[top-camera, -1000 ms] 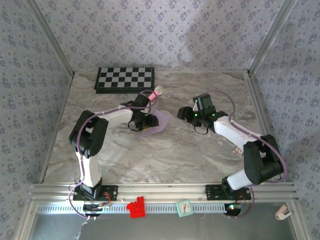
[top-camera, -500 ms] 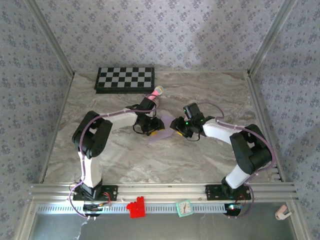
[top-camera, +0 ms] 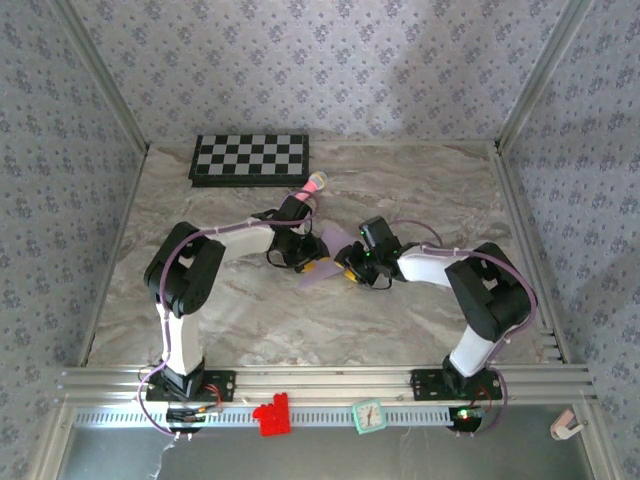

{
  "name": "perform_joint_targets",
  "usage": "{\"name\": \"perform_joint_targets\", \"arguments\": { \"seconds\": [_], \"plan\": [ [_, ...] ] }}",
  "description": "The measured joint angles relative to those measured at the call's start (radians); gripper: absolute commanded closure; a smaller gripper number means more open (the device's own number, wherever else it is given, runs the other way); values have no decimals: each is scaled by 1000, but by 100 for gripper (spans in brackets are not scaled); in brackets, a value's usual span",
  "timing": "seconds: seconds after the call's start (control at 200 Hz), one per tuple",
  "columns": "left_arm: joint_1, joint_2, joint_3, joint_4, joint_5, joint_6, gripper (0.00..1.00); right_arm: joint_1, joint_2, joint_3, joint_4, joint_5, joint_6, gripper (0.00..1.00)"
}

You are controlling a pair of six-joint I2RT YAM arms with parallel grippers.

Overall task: Fold a paper plane with a square sheet of paper (pick it up from the middle)
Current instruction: Move the paper to the center of the table, then fold the wing for the fifth time at the center of the table.

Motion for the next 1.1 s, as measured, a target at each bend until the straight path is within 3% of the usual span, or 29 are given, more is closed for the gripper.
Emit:
{"name": "perform_joint_targets", "arguments": {
  "seconds": [1.104],
  "plan": [
    [3, 0, 0, -1, 0, -2, 55, 6, 23, -21, 140, -18, 56, 82]
  ]
}}
